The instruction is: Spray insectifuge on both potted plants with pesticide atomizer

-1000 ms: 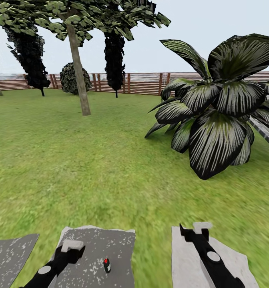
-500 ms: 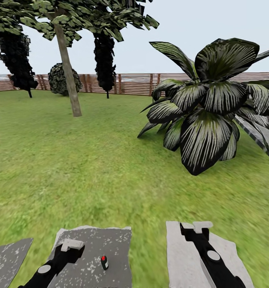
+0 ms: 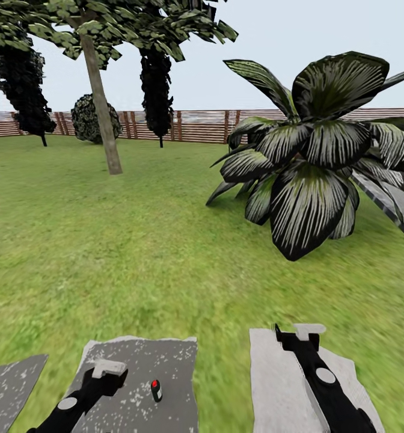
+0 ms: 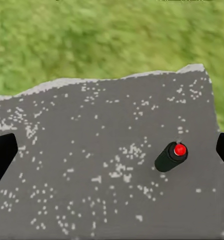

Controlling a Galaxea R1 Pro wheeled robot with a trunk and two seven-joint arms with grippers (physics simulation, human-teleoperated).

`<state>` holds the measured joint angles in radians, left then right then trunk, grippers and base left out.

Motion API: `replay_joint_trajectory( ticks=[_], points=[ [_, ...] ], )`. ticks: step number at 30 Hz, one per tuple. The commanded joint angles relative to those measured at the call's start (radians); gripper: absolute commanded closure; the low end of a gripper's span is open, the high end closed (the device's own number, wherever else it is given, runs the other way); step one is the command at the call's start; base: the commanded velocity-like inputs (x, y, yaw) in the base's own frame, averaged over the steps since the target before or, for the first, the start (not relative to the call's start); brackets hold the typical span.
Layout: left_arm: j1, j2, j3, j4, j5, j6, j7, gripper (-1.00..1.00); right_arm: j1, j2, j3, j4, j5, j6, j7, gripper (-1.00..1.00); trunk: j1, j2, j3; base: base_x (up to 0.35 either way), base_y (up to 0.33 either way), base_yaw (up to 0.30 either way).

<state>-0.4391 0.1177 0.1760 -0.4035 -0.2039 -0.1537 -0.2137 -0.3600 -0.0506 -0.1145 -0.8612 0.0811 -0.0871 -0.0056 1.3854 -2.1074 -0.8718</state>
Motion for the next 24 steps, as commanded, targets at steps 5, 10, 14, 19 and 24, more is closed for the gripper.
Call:
replay_joint_trajectory(
  ticks=[5, 10, 14, 19, 24],
  points=[
    [-0.027, -0.009, 0.008, -0.014, -0.016, 0.008, -0.076, -1.0, -0.001, -0.001, -0.032, -0.009, 0.008, 0.054, -0.001, -1.0, 0.019, -0.036, -0.022, 0.0, 0.0, 0.0],
    [-0.105, -0.012, -0.012, -0.005, -0.05, 0.08, -0.1, -1.0, -0.002, -0.005, -0.038, -0.115, 0.008, 0.147, -0.001, -1.0, 0.038, -0.071, -0.045, 0.0, 0.0, 0.0],
    [-0.125, -0.015, -0.02, -0.002, -0.062, 0.112, -0.102, -1.0, -0.003, -0.006, -0.039, -0.288, 0.01, 0.262, -0.001, -1.0, 0.054, -0.099, -0.064, 0.0, 0.0, 0.0],
    [-0.122, -0.014, -0.022, 0.0, -0.064, 0.112, -0.102, -1.0, -0.002, -0.004, -0.038, -0.408, 0.01, 0.389, 0.001, -1.0, 0.073, -0.134, -0.088, 0.0, 0.0, 0.0],
    [-0.117, -0.011, -0.022, 0.004, -0.061, 0.019, -0.102, -1.0, -0.001, 0.003, -0.034, -0.332, 0.01, 0.414, 0.002, -1.0, 0.092, -0.169, -0.111, 0.0, 0.0, 0.0]
  ],
)
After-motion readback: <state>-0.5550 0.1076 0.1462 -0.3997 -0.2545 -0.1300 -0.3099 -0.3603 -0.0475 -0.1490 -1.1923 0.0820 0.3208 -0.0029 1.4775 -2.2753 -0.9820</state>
